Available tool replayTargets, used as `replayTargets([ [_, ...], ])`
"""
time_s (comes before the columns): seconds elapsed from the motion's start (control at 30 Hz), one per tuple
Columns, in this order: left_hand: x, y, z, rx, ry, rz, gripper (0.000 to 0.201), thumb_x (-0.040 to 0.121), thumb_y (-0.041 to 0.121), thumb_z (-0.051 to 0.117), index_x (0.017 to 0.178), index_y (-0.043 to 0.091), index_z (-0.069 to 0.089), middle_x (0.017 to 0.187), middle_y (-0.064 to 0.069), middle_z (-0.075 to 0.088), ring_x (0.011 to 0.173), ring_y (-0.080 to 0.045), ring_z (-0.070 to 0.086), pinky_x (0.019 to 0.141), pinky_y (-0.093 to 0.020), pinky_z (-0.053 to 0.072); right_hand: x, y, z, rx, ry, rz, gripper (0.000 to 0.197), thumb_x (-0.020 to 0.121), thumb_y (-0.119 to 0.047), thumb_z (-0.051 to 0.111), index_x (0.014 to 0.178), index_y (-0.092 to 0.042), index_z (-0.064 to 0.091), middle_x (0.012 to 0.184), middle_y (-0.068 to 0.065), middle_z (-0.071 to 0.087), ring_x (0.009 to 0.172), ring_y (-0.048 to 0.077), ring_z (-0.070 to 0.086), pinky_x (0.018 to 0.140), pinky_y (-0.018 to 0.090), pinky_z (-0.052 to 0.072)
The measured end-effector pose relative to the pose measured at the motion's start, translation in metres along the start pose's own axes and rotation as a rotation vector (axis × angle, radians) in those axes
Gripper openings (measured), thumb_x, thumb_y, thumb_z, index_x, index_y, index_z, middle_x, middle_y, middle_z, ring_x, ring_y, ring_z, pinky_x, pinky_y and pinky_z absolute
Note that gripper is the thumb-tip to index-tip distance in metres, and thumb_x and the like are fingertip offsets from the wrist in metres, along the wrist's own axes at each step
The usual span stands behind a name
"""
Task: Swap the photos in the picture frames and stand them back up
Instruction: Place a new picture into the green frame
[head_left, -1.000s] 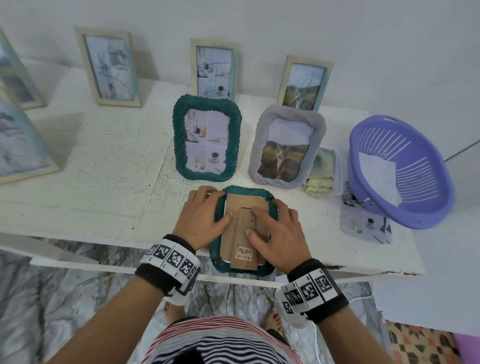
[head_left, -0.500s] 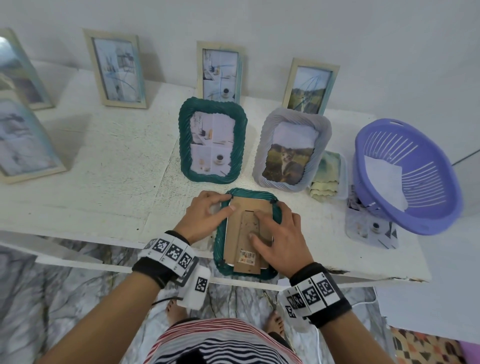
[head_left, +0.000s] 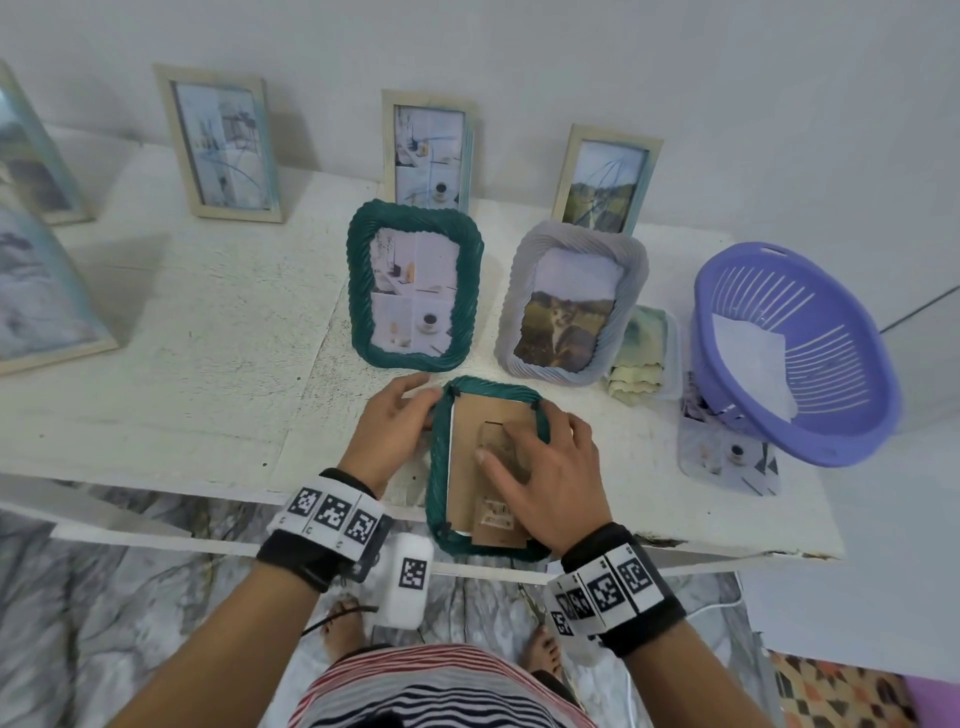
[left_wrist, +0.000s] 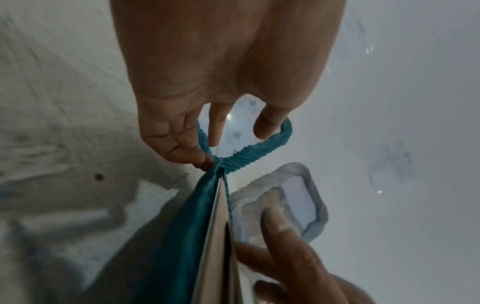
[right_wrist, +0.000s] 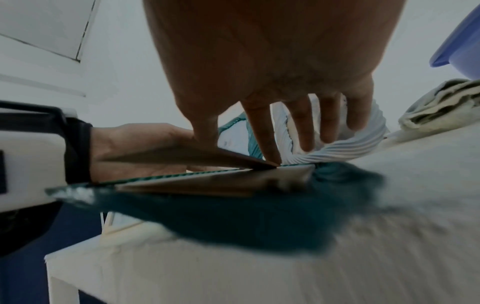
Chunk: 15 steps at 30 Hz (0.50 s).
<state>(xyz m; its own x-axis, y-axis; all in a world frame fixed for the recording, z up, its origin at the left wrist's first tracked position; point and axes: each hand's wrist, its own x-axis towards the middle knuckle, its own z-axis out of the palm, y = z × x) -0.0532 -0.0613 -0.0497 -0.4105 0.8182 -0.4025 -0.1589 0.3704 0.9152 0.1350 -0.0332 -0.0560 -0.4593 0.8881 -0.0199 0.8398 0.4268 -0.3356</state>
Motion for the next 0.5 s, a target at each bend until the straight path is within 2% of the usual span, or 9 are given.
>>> replayTargets([
  [0.07, -0.007, 0.012, 0.003, -0.125, -0.003, -0.027, 0.026, 0.098, 0.036, 0.053, 0.115, 0.019, 0.063, 0.096, -0.005, 0.073, 0.079, -0.013, 0.067, 0.069, -0.026, 0.050, 0.001, -0.009, -0.010, 0.011, -0.002, 0.028, 0.075, 0.079, -0.081, 0.025, 0.107, -0.025, 0.066, 0.125, 0.005, 0.051, 0.111, 0.028, 0.042, 0.092, 0.043, 0.043],
  [0.13, -0.014, 0.023, 0.008, -0.159, -0.040, -0.003, 0.031, 0.099, 0.044, 0.046, 0.112, 0.023, 0.065, 0.094, -0.004, 0.073, 0.079, -0.013, 0.067, 0.070, -0.028, 0.050, 0.002, -0.017, -0.024, 0.062, -0.076, 0.078, 0.087, 0.073, -0.089, 0.018, 0.110, -0.025, 0.063, 0.115, 0.001, 0.054, 0.104, 0.022, 0.047, 0.087, 0.040, 0.044],
  [0.23, -0.023, 0.037, 0.017, -0.147, -0.089, 0.070, 0.037, 0.100, 0.050, 0.038, 0.116, 0.027, 0.064, 0.100, -0.002, 0.073, 0.084, -0.014, 0.068, 0.073, -0.031, 0.052, 0.001, -0.023, -0.047, 0.210, -0.130, 0.126, 0.082, 0.070, -0.091, 0.029, 0.121, -0.032, 0.054, 0.106, -0.006, 0.060, 0.097, 0.016, 0.056, 0.081, 0.035, 0.049],
  [0.27, -0.026, 0.039, 0.021, -0.131, -0.116, 0.113, 0.037, 0.101, 0.050, 0.037, 0.118, 0.029, 0.062, 0.104, -0.001, 0.073, 0.088, -0.015, 0.068, 0.075, -0.031, 0.053, 0.001, -0.023, -0.055, 0.274, -0.131, 0.132, 0.075, 0.072, -0.087, 0.038, 0.123, -0.033, 0.052, 0.105, -0.008, 0.062, 0.096, 0.014, 0.058, 0.082, 0.036, 0.051],
  [0.33, -0.031, 0.039, 0.026, -0.073, -0.202, 0.203, 0.037, 0.102, 0.048, 0.034, 0.124, 0.032, 0.058, 0.112, 0.003, 0.071, 0.098, -0.015, 0.068, 0.083, -0.031, 0.053, 0.003, -0.019, -0.067, 0.468, -0.153, 0.163, 0.053, 0.080, -0.067, 0.054, 0.121, -0.034, 0.054, 0.103, -0.012, 0.066, 0.095, 0.011, 0.062, 0.083, 0.038, 0.053],
  [0.4, -0.035, 0.035, 0.027, 0.015, -0.282, 0.281, 0.042, 0.099, 0.049, 0.033, 0.129, 0.031, 0.056, 0.118, 0.008, 0.069, 0.108, -0.009, 0.064, 0.092, -0.028, 0.050, 0.005, -0.012, -0.072, 0.691, -0.156, 0.197, 0.026, 0.089, -0.043, 0.056, 0.110, -0.029, 0.060, 0.094, -0.012, 0.068, 0.087, 0.011, 0.065, 0.079, 0.037, 0.055],
  [0.43, -0.036, 0.032, 0.026, 0.078, -0.300, 0.327, 0.044, 0.097, 0.049, 0.035, 0.130, 0.029, 0.057, 0.120, 0.011, 0.067, 0.111, -0.005, 0.061, 0.095, -0.026, 0.048, 0.005, -0.007, -0.071, 0.776, -0.128, 0.211, 0.018, 0.092, -0.033, 0.054, 0.103, -0.022, 0.063, 0.088, -0.008, 0.068, 0.082, 0.013, 0.063, 0.074, 0.035, 0.053],
  [0.5, -0.032, 0.022, 0.021, 0.241, -0.287, 0.401, 0.047, 0.093, 0.050, 0.040, 0.129, 0.026, 0.058, 0.125, 0.014, 0.062, 0.114, 0.004, 0.055, 0.099, -0.023, 0.043, 0.004, 0.002, -0.065, 0.928, -0.070, 0.250, 0.020, 0.093, -0.024, 0.051, 0.096, -0.008, 0.063, 0.084, 0.011, 0.065, 0.075, 0.025, 0.057, 0.069, 0.036, 0.044],
])
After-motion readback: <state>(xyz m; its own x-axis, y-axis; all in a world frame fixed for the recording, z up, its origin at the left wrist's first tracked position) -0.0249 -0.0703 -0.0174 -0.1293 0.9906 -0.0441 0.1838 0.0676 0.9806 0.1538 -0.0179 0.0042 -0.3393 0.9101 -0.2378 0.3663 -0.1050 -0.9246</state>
